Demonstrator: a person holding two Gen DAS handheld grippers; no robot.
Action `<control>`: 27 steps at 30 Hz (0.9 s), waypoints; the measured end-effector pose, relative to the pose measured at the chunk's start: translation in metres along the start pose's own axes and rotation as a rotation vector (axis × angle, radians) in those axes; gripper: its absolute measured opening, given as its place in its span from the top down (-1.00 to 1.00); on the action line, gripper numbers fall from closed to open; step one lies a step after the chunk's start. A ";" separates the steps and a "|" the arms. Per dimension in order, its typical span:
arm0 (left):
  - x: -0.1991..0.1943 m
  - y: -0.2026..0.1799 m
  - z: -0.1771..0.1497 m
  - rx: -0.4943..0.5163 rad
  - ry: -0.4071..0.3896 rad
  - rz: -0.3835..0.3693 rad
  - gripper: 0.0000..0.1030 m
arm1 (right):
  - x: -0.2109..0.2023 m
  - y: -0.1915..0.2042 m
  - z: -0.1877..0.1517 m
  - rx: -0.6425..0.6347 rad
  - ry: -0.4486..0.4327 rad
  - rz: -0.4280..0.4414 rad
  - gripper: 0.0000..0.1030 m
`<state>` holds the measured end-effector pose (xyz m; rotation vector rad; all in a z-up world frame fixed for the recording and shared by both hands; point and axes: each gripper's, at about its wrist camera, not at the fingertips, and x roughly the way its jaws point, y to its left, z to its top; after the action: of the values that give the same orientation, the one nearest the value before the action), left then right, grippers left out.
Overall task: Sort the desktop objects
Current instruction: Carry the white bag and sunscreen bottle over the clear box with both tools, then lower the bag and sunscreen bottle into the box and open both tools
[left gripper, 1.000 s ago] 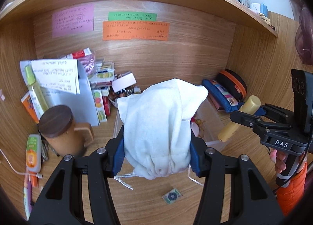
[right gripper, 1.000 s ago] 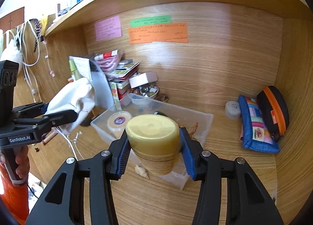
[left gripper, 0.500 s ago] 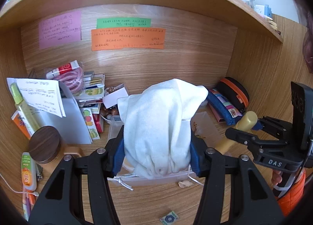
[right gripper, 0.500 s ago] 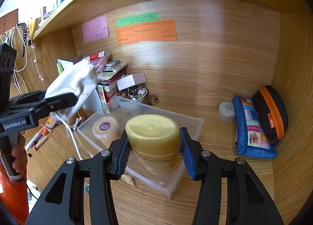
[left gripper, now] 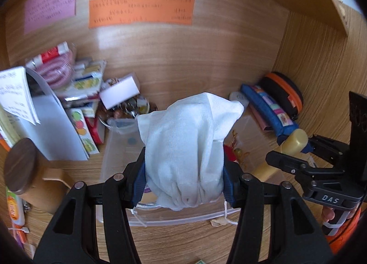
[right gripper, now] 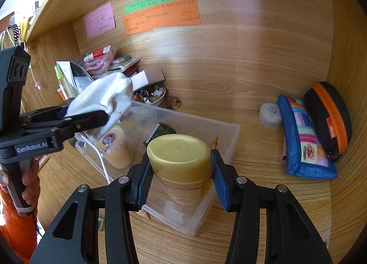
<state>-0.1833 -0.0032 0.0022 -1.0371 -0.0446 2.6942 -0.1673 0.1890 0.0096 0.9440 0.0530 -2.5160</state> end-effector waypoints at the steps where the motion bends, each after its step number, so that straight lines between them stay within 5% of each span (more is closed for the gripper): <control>1: 0.004 0.000 -0.001 0.001 0.008 0.000 -0.06 | 0.002 -0.001 -0.001 0.003 0.004 0.000 0.14; 14: 0.046 -0.015 -0.008 0.072 0.096 0.024 -0.06 | 0.027 0.001 -0.007 -0.038 0.070 -0.002 0.14; 27: 0.048 -0.018 -0.007 0.098 0.088 0.033 -0.14 | 0.052 0.000 -0.004 -0.052 0.095 -0.002 0.14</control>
<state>-0.2088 0.0261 -0.0328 -1.1347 0.1212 2.6467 -0.1992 0.1691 -0.0261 1.0416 0.1475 -2.4580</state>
